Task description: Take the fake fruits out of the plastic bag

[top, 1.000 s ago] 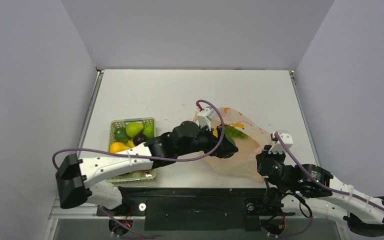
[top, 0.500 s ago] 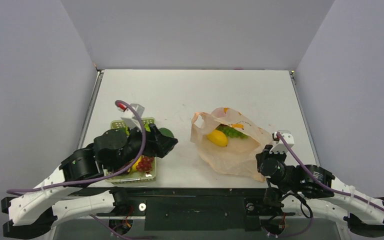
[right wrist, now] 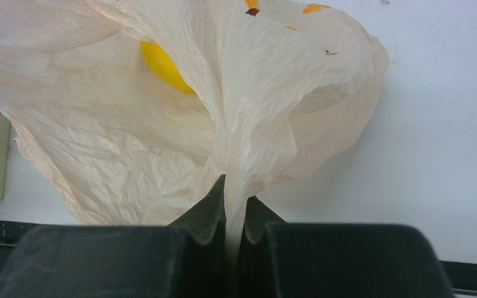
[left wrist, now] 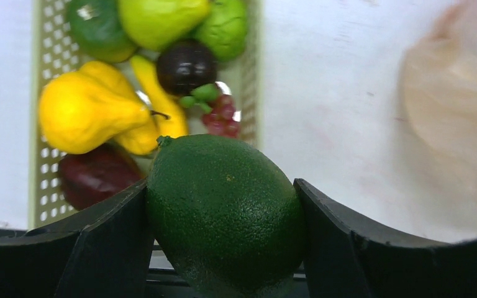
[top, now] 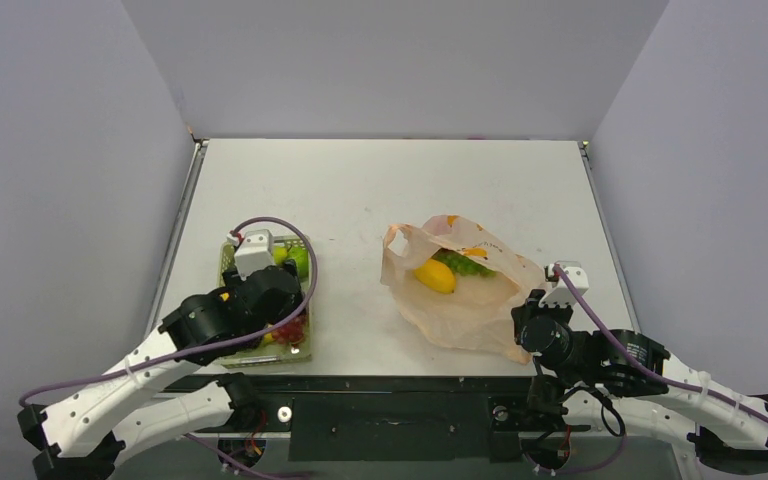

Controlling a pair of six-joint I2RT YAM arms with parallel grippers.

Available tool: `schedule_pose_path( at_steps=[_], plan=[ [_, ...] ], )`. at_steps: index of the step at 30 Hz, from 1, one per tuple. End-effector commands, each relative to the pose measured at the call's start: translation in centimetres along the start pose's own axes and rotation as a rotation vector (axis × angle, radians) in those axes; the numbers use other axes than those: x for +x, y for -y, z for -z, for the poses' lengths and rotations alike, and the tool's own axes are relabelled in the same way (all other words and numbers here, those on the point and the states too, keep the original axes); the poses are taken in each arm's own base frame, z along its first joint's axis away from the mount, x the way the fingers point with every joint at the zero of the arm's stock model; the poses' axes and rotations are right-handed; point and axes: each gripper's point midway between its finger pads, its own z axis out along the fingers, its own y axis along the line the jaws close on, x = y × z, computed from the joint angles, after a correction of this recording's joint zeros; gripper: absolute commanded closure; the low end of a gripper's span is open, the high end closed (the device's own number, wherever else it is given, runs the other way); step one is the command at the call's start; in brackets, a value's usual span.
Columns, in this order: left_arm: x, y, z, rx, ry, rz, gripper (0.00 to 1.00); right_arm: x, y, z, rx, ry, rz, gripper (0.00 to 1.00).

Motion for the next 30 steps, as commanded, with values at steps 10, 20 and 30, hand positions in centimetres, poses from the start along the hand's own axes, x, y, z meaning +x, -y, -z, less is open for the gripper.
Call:
schedule_pose_path(
  at_steps=[10,20,30],
  plan=[
    [4.3,-3.5,-6.1,-0.183,-0.108,0.195,1.00,-0.3,-0.3,-0.2,-0.006,0.020,0.009,1.00],
    [9.9,-2.9,-7.5,-0.110,-0.215,0.307,0.52,-0.4,-0.4,-0.2,-0.015,0.023,0.004,1.00],
    [8.0,-2.0,-6.1,-0.036,-0.178,0.327,0.23,-0.3,-0.5,-0.1,-0.024,0.019,0.006,1.00]
  ],
)
